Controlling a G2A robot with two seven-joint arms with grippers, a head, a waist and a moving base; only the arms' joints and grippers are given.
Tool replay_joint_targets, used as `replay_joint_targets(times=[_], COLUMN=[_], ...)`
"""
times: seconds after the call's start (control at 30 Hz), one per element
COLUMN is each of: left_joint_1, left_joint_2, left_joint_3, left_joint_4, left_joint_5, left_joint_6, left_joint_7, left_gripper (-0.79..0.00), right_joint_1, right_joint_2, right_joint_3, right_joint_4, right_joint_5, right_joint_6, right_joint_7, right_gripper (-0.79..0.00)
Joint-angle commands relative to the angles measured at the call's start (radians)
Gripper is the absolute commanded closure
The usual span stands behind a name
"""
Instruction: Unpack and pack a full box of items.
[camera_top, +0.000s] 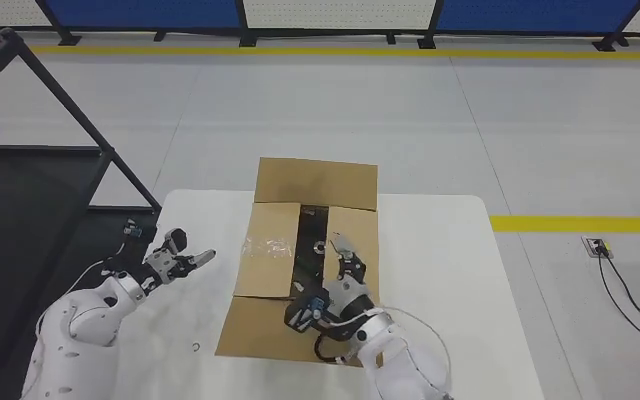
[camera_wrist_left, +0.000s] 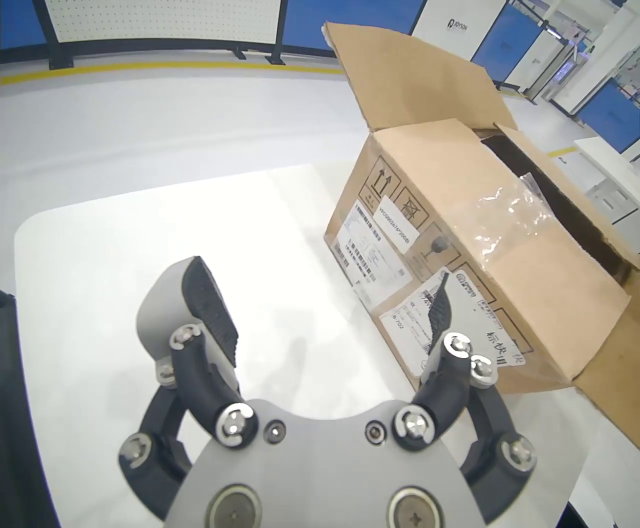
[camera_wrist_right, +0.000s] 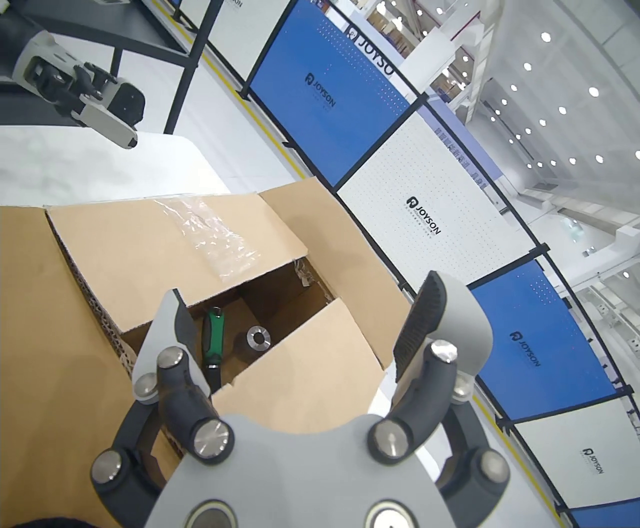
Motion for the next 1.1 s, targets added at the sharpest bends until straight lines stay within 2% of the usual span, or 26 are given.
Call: replay_joint_targets(times=[0.0,0.03,0.23,0.37,0.57,1.07], left_joint_1=[0.040,0.057,0.105,0.122,0.138,0.188], left_joint_2=[0.006,0.008,0.021,0.021,0.018,0.026], left_joint_3=[0.005,0.012,0.039,0.056,0.121,0.201], left_joint_4=[-0.044,-0.057,-0.119,-0.154,-0.172,-0.250], left_joint_5=[0.011,0.009,0.087,0.175,0.272,0.272], left_joint_6=[-0.056,-0.083,-0.085,0.010,0.077,0.058], left_joint_7=[0.004,0.006,0.019,0.083,0.177,0.224], left_gripper=[-0.785,-0.785,-0.785,-0.785,-0.785,-0.785], right_joint_1=[-0.057,-0.079,-0.153,-0.162,-0.167,-0.150], right_joint_2=[0.009,0.013,0.028,0.035,0.043,0.060], right_joint_3=[0.048,0.065,0.136,0.154,0.162,0.161], right_joint_4=[-0.044,-0.058,-0.076,-0.069,-0.061,-0.027], right_joint_5=[0.026,0.039,0.138,0.160,0.168,0.185], right_joint_6=[0.014,0.018,0.039,0.035,0.033,0.048], right_joint_7=[-0.050,-0.071,-0.213,-0.255,-0.280,-0.307], right_gripper=[-0.785,-0.785,-0.785,-0.785,-0.785,-0.785])
